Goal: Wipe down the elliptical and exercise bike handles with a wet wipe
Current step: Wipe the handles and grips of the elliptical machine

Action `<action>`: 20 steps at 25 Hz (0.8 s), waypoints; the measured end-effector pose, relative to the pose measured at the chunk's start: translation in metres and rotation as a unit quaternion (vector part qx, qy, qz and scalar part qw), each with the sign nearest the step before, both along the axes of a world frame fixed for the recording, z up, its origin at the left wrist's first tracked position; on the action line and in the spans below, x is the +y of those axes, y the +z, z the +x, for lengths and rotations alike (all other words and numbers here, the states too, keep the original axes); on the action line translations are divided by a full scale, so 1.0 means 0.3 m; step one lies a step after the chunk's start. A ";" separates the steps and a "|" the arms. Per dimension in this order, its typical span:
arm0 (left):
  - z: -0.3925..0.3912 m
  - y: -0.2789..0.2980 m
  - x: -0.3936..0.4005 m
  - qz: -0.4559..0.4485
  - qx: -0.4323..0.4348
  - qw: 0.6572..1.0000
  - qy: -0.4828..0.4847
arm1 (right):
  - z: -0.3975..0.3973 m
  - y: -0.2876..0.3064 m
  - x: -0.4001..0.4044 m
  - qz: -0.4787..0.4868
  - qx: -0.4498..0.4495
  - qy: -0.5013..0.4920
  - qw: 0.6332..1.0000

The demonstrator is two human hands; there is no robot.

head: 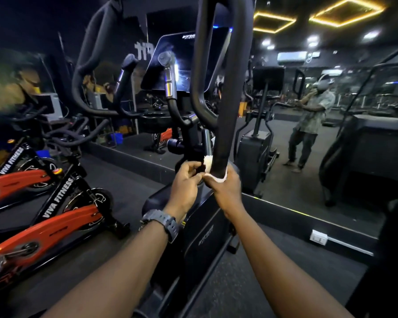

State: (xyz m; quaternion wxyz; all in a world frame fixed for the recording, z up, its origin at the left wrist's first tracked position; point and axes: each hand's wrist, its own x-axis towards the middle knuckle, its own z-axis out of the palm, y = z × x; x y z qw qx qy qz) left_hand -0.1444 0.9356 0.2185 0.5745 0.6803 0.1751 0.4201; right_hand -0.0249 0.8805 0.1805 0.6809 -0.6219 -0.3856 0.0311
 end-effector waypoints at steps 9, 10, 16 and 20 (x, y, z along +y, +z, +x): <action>0.010 -0.003 0.031 -0.068 -0.031 0.994 -0.077 | -0.036 0.087 0.028 0.044 0.052 -0.048 0.996; 0.003 -0.009 0.040 -0.068 -0.024 0.994 -0.086 | -0.072 0.068 0.024 0.023 0.042 -0.055 0.997; -0.019 0.021 0.062 -0.077 -0.014 0.988 -0.135 | -0.067 0.255 0.024 0.048 0.085 -0.061 0.993; -0.014 -0.021 0.033 -0.092 -0.014 0.982 -0.167 | -0.150 0.159 0.003 0.008 0.066 -0.045 0.997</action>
